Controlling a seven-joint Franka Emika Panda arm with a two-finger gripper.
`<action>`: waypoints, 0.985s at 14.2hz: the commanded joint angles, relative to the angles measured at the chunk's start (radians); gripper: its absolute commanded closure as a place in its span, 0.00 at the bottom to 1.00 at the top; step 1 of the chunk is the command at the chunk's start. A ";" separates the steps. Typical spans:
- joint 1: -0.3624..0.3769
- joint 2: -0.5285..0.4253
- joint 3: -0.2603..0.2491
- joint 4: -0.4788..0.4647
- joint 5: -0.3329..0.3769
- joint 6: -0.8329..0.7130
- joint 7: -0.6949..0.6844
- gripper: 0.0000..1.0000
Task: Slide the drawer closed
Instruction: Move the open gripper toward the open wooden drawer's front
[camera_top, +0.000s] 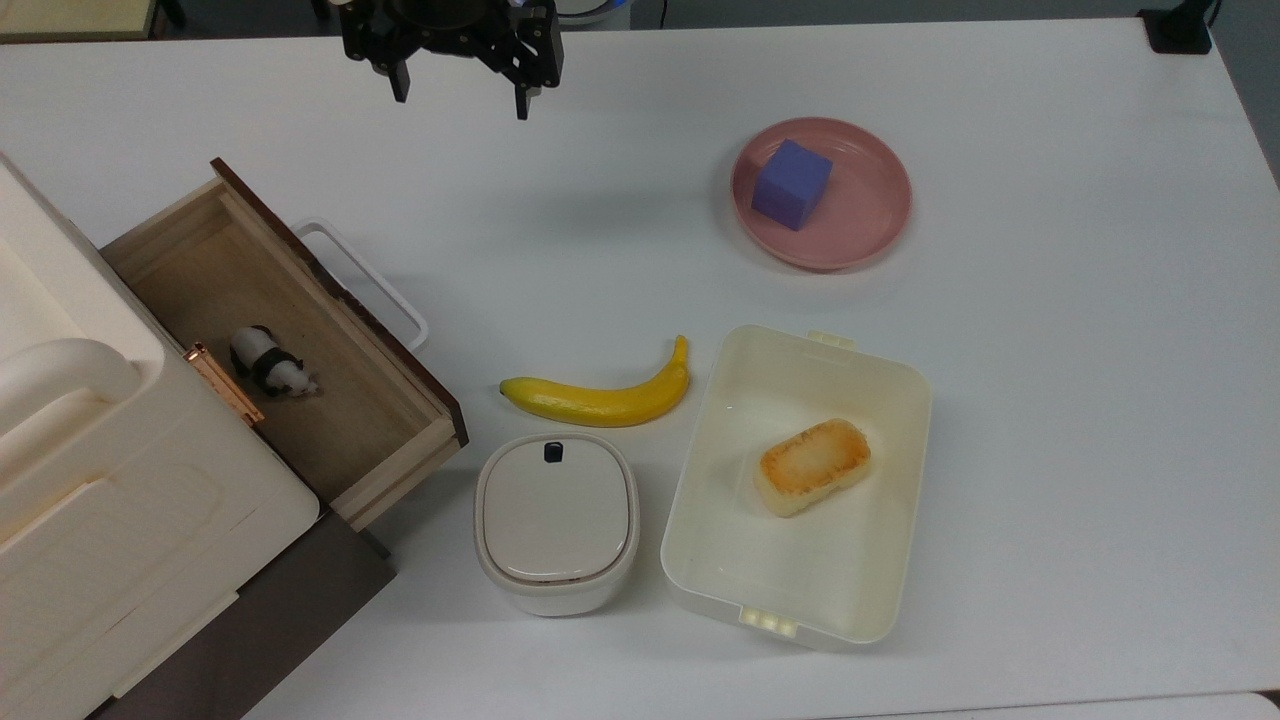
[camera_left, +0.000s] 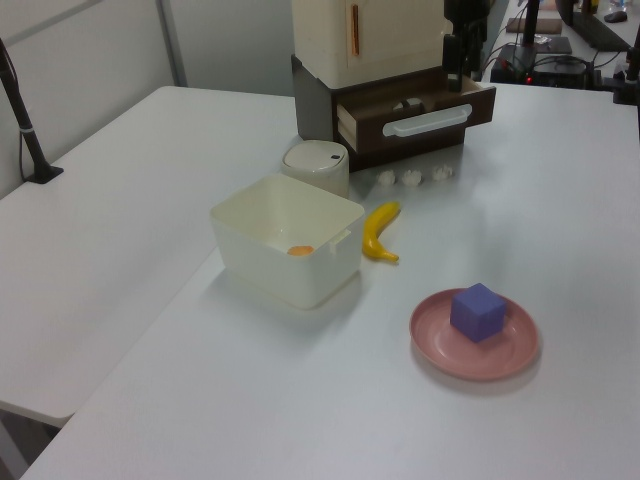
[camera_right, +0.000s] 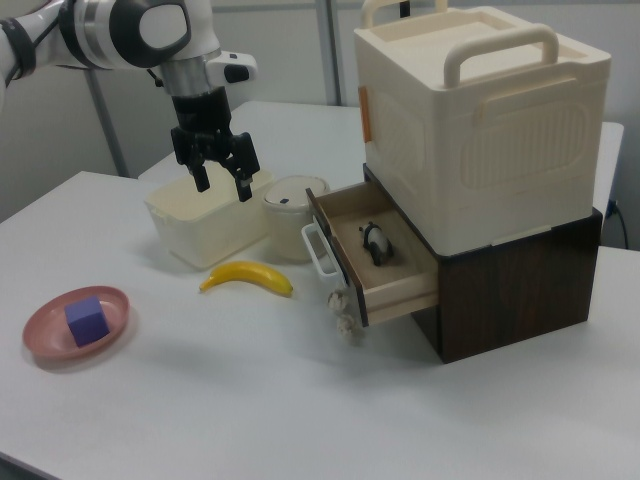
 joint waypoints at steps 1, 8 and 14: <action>0.001 -0.006 0.012 -0.039 0.027 -0.006 -0.028 0.00; 0.001 -0.005 0.015 -0.042 0.027 -0.006 -0.038 0.12; 0.000 -0.006 0.015 -0.054 0.085 -0.005 -0.023 0.70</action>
